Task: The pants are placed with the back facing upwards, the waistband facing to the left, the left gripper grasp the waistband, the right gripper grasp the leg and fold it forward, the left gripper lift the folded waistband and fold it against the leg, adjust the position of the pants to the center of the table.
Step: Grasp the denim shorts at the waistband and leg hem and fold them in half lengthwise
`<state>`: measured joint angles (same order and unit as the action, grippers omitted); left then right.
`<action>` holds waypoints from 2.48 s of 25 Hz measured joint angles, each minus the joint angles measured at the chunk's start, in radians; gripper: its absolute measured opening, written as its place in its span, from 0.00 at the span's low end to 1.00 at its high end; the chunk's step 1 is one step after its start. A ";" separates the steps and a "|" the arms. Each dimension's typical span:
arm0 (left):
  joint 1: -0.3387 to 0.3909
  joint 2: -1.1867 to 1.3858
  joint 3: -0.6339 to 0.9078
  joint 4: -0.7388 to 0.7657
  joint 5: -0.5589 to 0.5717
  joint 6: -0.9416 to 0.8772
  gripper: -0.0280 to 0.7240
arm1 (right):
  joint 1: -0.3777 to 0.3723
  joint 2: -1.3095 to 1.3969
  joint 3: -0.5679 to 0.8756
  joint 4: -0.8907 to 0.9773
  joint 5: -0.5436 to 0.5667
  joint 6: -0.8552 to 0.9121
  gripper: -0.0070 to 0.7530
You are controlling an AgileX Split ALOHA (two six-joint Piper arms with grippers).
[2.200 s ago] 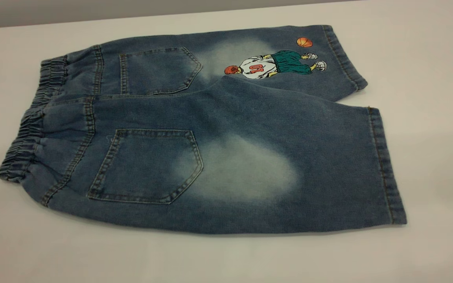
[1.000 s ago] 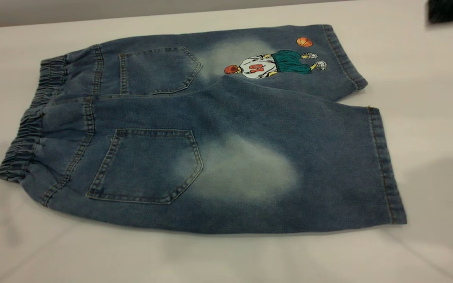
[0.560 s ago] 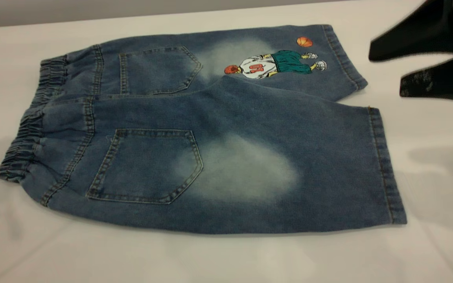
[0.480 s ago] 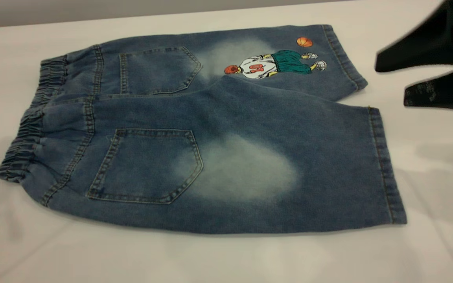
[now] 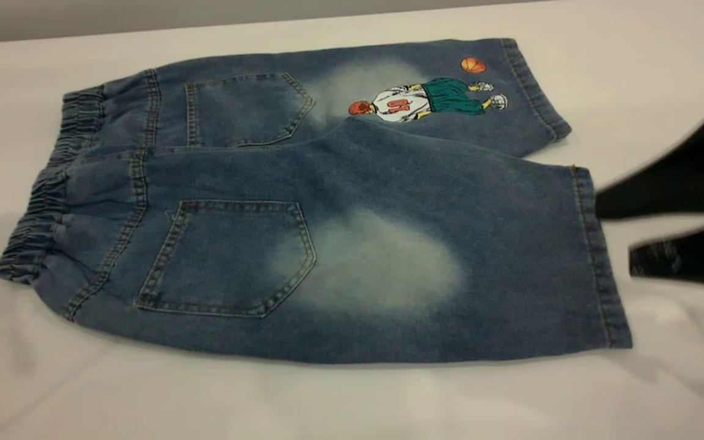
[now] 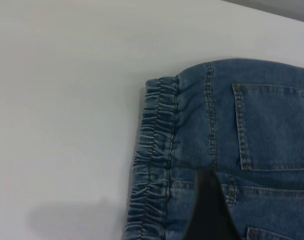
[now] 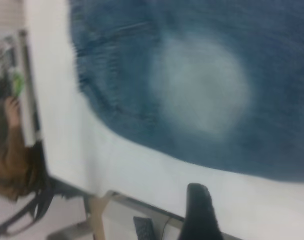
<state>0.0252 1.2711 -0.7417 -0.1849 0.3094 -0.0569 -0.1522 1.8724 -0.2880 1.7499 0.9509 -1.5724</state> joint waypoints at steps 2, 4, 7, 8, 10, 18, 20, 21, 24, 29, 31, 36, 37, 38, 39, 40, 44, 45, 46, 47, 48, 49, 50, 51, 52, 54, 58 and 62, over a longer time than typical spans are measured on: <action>0.000 0.000 0.000 0.000 0.000 0.000 0.61 | 0.000 0.024 0.029 0.003 -0.049 0.001 0.57; 0.000 0.000 0.000 -0.001 0.000 0.000 0.61 | 0.002 0.047 0.058 0.000 -0.044 0.001 0.57; 0.000 0.000 0.000 -0.001 0.000 0.000 0.61 | 0.002 0.087 0.074 -0.005 -0.024 0.001 0.59; 0.000 0.000 0.000 -0.001 0.000 0.000 0.61 | 0.002 0.102 0.071 -0.003 -0.021 0.001 0.59; 0.000 0.000 0.000 -0.001 -0.004 0.000 0.61 | 0.002 0.129 0.063 0.000 -0.021 0.001 0.59; 0.000 0.000 0.000 -0.002 -0.020 0.000 0.61 | 0.002 0.257 -0.024 -0.002 -0.018 0.001 0.59; 0.000 0.000 0.000 -0.002 -0.020 0.000 0.61 | 0.002 0.292 -0.031 0.000 -0.016 0.001 0.59; 0.000 0.000 0.000 -0.002 -0.020 0.000 0.61 | 0.002 0.306 -0.031 -0.003 -0.016 0.001 0.59; 0.000 0.000 0.000 -0.002 -0.020 0.000 0.61 | 0.002 0.345 -0.040 -0.006 -0.017 0.001 0.59; 0.000 0.000 0.000 -0.002 -0.024 0.000 0.61 | 0.002 0.389 -0.086 -0.007 -0.014 0.002 0.59; 0.000 0.000 0.000 -0.002 -0.024 0.000 0.61 | 0.002 0.397 -0.104 -0.009 -0.005 0.002 0.59; 0.000 0.000 0.000 -0.002 -0.024 0.000 0.61 | 0.002 0.406 -0.148 -0.015 -0.006 0.002 0.59; 0.000 0.000 0.000 -0.002 -0.024 0.000 0.61 | 0.002 0.409 -0.158 -0.018 -0.006 0.003 0.59; 0.000 0.000 0.000 -0.002 -0.024 0.000 0.61 | 0.002 0.411 -0.167 -0.018 -0.002 0.003 0.59; 0.000 0.000 0.000 -0.002 -0.024 0.000 0.61 | 0.002 0.412 -0.179 -0.018 -0.001 0.003 0.58; 0.000 0.000 0.000 -0.002 -0.024 0.000 0.61 | 0.002 0.412 -0.191 -0.018 -0.001 0.003 0.58; 0.000 0.000 0.000 -0.002 -0.024 0.000 0.61 | 0.002 0.412 -0.224 -0.001 0.012 0.003 0.58; 0.000 0.000 0.000 -0.002 -0.024 0.000 0.61 | 0.002 0.412 -0.229 0.000 0.017 0.003 0.58; 0.000 0.000 0.000 -0.002 -0.024 0.000 0.61 | 0.002 0.413 -0.233 0.004 0.030 0.002 0.58; 0.000 0.000 0.000 -0.002 -0.025 0.000 0.61 | 0.002 0.413 -0.237 0.004 0.038 0.002 0.58; 0.000 0.000 0.000 -0.002 -0.025 0.000 0.61 | 0.002 0.413 -0.239 0.005 0.055 0.002 0.59; 0.000 0.000 0.000 -0.002 -0.025 0.000 0.61 | 0.002 0.413 -0.239 0.007 0.091 0.002 0.59; 0.000 0.000 0.000 -0.002 -0.025 0.000 0.61 | 0.002 0.413 -0.239 0.006 0.128 0.002 0.59; 0.000 0.000 0.000 -0.002 -0.025 0.000 0.61 | 0.002 0.413 -0.239 0.002 0.168 0.002 0.59; 0.000 0.000 0.000 -0.002 -0.025 0.000 0.61 | 0.002 0.413 -0.239 0.000 0.194 0.002 0.59; 0.000 0.000 0.000 -0.002 -0.025 0.000 0.61 | 0.002 0.413 -0.239 0.000 0.247 0.002 0.59; 0.000 0.000 0.000 -0.002 -0.025 0.000 0.61 | 0.002 0.412 -0.239 -0.002 0.253 0.002 0.59; 0.000 0.000 0.000 -0.002 -0.025 0.000 0.61 | 0.002 0.411 -0.238 -0.002 0.134 0.002 0.59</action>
<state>0.0252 1.2707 -0.7417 -0.1867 0.2842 -0.0569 -0.1500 2.2836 -0.5263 1.7474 1.0848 -1.5701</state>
